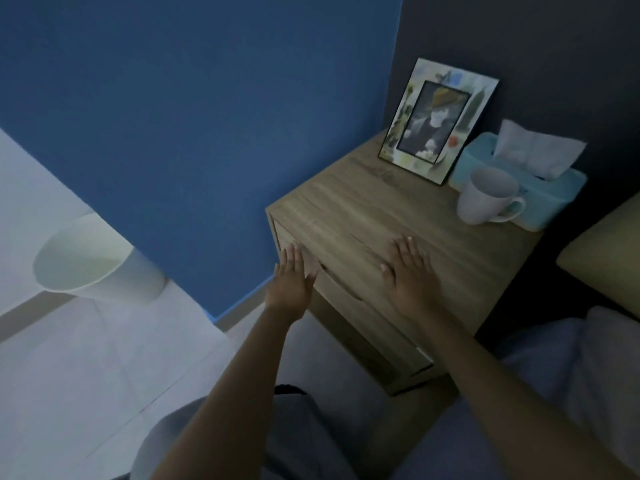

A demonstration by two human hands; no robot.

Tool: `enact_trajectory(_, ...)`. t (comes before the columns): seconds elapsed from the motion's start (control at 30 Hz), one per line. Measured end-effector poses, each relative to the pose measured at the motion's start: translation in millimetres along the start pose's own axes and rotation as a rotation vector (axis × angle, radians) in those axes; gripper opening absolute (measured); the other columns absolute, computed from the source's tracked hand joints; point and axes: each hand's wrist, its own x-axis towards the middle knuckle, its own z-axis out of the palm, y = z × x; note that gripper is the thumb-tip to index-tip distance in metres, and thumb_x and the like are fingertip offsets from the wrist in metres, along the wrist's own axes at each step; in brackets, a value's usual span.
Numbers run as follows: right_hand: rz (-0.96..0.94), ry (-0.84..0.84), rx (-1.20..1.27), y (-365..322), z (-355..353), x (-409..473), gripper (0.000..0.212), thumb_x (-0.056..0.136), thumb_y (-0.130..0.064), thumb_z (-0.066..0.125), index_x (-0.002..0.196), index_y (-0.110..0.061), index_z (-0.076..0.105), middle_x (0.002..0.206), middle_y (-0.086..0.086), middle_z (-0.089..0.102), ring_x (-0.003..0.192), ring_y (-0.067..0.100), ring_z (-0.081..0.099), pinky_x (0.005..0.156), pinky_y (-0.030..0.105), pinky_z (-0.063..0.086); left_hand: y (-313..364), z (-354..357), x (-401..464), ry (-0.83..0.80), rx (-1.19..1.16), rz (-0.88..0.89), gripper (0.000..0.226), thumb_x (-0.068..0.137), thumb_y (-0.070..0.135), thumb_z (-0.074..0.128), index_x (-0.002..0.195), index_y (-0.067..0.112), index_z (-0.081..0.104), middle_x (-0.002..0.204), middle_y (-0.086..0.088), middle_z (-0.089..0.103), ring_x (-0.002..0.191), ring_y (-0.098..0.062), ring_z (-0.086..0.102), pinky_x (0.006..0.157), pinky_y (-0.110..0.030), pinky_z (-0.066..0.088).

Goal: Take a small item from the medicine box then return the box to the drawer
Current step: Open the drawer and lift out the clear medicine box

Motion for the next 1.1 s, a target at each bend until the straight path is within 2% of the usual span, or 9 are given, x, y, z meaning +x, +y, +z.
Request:
enact_trajectory(0.2, -0.019, 0.072, 0.017, 5, 10, 5, 0.058, 0.102, -0.037, 0.022, 0.153, -0.011, 0.014, 0.163, 0.005, 0.011, 0.151, 0.02, 0.002, 0.121, 0.04, 0.002, 3, 53, 9, -0.033, -0.435, -0.14, 0.073, 0.099, 0.047, 0.026, 0.152, 0.01, -0.008, 0.163, -0.006, -0.01, 0.149, -0.018, -0.012, 0.122, -0.037, 0.004)
enact_trajectory(0.47, -0.021, 0.093, 0.037, 6, 12, 6, 0.058, 0.102, -0.037, 0.023, 0.154, -0.012, 0.015, 0.163, 0.005, 0.011, 0.151, 0.019, 0.003, 0.121, 0.038, 0.001, 21, 63, 18, 0.088, -0.869, -0.189, 0.074, 0.097, 0.043, 0.041, 0.154, 0.014, 0.003, 0.163, -0.004, 0.008, 0.15, -0.022, 0.009, 0.122, -0.046, 0.014)
enact_trajectory(0.6, -0.01, 0.101, 0.033, 6, 14, 7, 0.058, 0.102, -0.038, 0.023, 0.154, -0.012, 0.016, 0.163, 0.004, 0.012, 0.151, 0.018, 0.004, 0.121, 0.038, 0.002, 21, 65, 21, 0.075, -0.939, -0.216, 0.074, 0.098, 0.039, 0.042, 0.154, 0.012, 0.001, 0.163, -0.006, 0.01, 0.149, -0.025, 0.011, 0.121, -0.047, 0.015)
enact_trajectory(0.77, -0.016, 0.1, 0.039, 8, 15, 8, 0.058, 0.102, -0.038, 0.024, 0.153, -0.012, 0.017, 0.163, 0.004, 0.012, 0.151, 0.018, 0.004, 0.121, 0.038, 0.002, 27, 61, 25, 0.129, -0.966, -0.236, 0.068, 0.098, 0.028, 0.047, 0.152, 0.008, 0.011, 0.159, -0.01, 0.023, 0.146, -0.027, 0.022, 0.12, -0.046, 0.02)
enact_trajectory(0.97, -0.014, 0.093, 0.031, 8, 13, 8, 0.057, 0.102, -0.037, 0.024, 0.153, -0.012, 0.019, 0.163, 0.004, 0.013, 0.151, 0.018, 0.004, 0.121, 0.038, 0.002, 24, 60, 13, 0.144, -0.984, -0.235, 0.066, 0.1, 0.031, 0.039, 0.153, 0.01, 0.004, 0.161, -0.01, 0.017, 0.147, -0.028, 0.018, 0.12, -0.047, 0.018)
enact_trajectory(1.1, -0.01, 0.091, 0.024, 9, 14, 9, 0.057, 0.102, -0.038, 0.021, 0.153, -0.013, 0.018, 0.162, 0.005, 0.014, 0.151, 0.019, 0.006, 0.12, 0.038, 0.003, 11, 60, -4, 0.123, -0.996, -0.27, 0.062, 0.102, 0.031, 0.034, 0.153, 0.015, 0.002, 0.158, -0.012, 0.025, 0.143, -0.031, 0.029, 0.118, -0.043, 0.024)
